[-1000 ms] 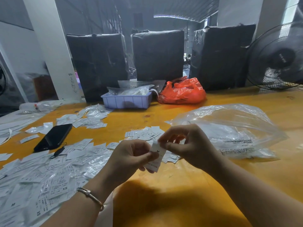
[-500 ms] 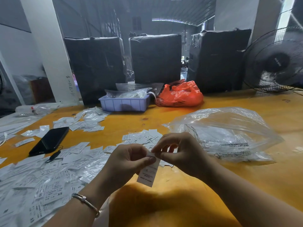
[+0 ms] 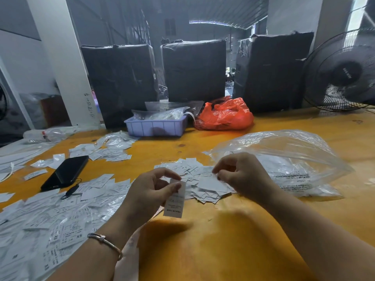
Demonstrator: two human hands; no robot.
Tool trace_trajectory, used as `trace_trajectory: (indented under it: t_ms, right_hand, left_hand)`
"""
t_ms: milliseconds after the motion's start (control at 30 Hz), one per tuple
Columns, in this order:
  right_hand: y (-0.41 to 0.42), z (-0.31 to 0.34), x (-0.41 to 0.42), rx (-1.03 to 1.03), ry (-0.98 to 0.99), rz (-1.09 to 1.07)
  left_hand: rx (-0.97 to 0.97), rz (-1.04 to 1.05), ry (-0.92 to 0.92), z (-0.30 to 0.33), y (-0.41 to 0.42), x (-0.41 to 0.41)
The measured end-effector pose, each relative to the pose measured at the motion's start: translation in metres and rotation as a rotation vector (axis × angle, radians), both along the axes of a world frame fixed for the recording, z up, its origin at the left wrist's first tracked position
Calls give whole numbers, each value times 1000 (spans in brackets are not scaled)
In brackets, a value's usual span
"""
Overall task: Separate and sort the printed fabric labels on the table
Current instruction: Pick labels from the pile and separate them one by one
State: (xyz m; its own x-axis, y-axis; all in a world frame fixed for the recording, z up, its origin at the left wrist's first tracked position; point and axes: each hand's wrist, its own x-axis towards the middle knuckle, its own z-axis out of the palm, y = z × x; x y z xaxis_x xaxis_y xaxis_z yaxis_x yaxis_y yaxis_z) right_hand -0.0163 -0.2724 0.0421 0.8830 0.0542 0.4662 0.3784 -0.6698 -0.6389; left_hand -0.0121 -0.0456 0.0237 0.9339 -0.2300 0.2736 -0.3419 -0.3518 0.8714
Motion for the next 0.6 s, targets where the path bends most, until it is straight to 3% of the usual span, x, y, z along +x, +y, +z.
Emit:
trace_trajectory:
  t_ms: [200,433,500,600]
  right_hand:
    - [-19,-8,11,-142,103,-184]
    - [-47,-13,22,-260,115,-585]
    - [-52,-17,23,-420,129,-619]
    - [-56,-19,25,-445,198,-649]
  left_hand:
    - [217,358,-102,-7,15,14]
    - [788,657,-74,-9,38,21]
    - [827,692,-67,-8,38,20]
    - [853,702,-72,-9,38,20]
